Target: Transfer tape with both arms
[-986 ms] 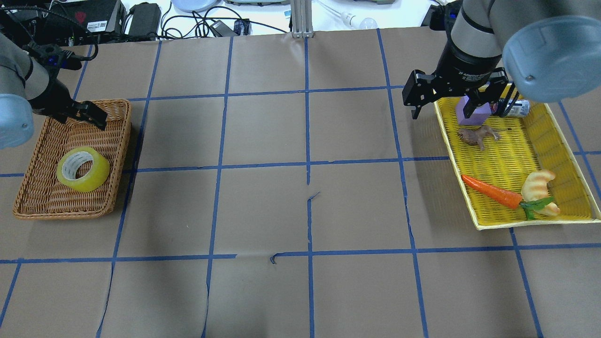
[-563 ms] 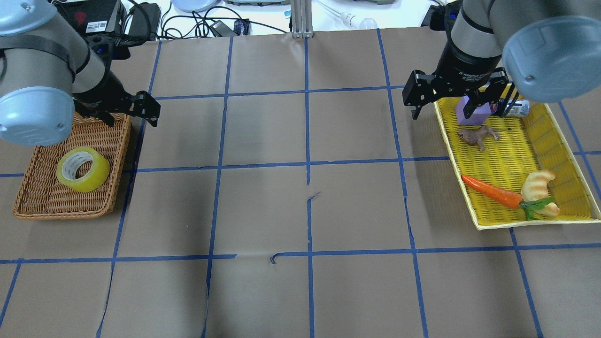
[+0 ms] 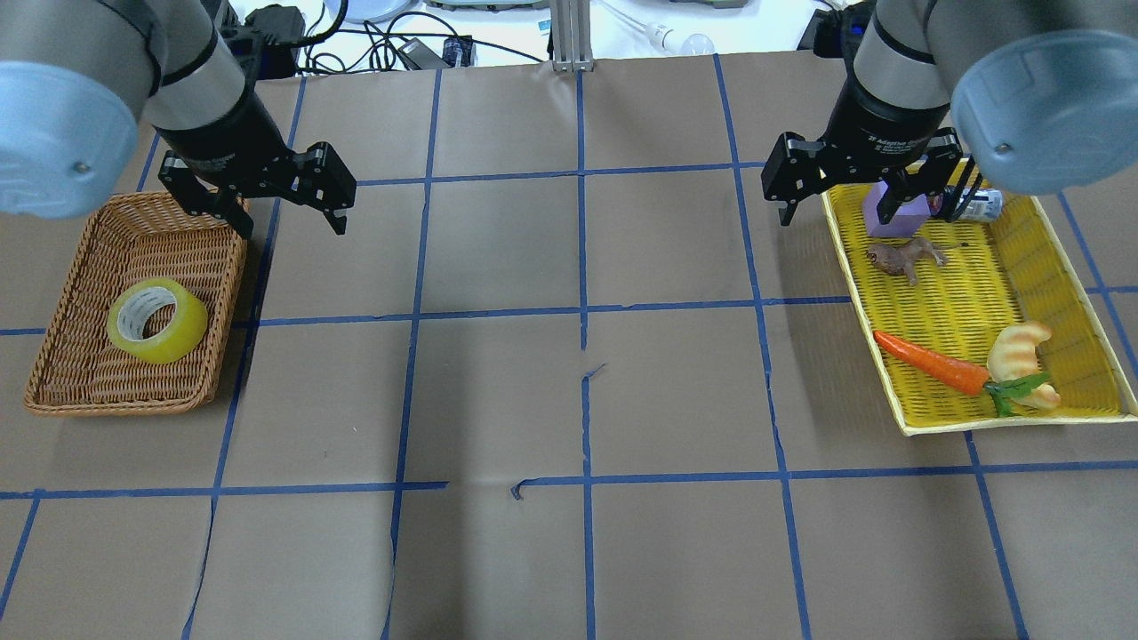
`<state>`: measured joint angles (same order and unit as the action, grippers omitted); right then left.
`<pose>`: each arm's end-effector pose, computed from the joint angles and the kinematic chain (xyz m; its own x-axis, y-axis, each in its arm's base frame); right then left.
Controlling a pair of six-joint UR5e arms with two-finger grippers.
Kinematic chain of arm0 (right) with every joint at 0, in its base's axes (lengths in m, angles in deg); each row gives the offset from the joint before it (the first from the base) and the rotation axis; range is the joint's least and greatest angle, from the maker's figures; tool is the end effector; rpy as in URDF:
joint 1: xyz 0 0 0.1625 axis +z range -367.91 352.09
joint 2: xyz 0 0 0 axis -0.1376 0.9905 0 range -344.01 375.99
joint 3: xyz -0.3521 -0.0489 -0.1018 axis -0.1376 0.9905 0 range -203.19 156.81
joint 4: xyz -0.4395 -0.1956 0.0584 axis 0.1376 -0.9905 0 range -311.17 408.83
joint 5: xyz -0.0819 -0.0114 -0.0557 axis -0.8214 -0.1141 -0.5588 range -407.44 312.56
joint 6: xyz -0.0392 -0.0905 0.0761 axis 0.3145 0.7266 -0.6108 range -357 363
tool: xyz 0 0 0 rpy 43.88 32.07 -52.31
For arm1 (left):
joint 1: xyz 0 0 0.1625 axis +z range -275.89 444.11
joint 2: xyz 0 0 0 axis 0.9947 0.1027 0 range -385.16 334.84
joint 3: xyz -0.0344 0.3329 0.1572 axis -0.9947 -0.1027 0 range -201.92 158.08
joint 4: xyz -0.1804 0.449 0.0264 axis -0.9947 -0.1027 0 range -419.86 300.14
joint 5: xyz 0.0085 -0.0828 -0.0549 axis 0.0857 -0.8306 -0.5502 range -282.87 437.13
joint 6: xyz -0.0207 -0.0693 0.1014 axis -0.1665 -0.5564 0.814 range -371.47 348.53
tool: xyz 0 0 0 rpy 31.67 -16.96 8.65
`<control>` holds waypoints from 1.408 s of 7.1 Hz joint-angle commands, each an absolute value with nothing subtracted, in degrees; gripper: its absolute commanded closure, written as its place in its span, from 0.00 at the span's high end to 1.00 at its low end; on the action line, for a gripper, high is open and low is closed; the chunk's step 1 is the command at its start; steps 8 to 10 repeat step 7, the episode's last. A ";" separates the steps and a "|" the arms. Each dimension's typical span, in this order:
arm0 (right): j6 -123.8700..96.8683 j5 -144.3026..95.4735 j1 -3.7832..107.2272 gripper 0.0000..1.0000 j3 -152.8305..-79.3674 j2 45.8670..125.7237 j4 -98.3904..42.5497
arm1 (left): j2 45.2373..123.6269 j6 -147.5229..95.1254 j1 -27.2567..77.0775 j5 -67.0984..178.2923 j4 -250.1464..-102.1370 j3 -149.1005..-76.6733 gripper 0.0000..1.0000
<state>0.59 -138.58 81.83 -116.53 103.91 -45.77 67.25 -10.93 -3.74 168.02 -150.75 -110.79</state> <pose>0.1282 -0.5757 0.3621 -0.9987 0.0463 0.0206 0.0466 0.9988 0.0136 -0.1098 -0.5808 0.3932 -0.9995 -0.0274 -0.0152 -0.0280 0.9989 0.0381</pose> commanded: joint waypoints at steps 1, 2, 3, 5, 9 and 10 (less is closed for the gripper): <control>0.63 -138.75 81.83 1.00 -116.53 103.88 -45.74 | 67.30 -12.86 -3.87 165.56 -158.11 -104.72 1.00; 0.63 -138.67 81.83 1.00 -116.53 103.88 -45.74 | 67.12 -12.87 -4.31 165.81 -158.21 -104.54 1.00; 0.63 -138.67 81.83 1.00 -116.53 103.88 -45.74 | 67.12 -12.79 -5.10 166.07 -158.30 -104.80 1.00; 0.54 -138.41 81.83 1.00 -116.53 103.97 -45.74 | 67.21 -12.70 -5.10 166.16 -158.21 -105.24 1.00; 2.89 -137.88 81.57 1.00 -115.75 104.05 -46.44 | 67.39 -12.61 -5.10 166.16 -158.12 -105.24 1.00; 2.89 -137.88 81.57 1.00 -115.75 104.05 -46.44 | 67.39 -12.61 -5.10 166.16 -158.12 -105.24 1.00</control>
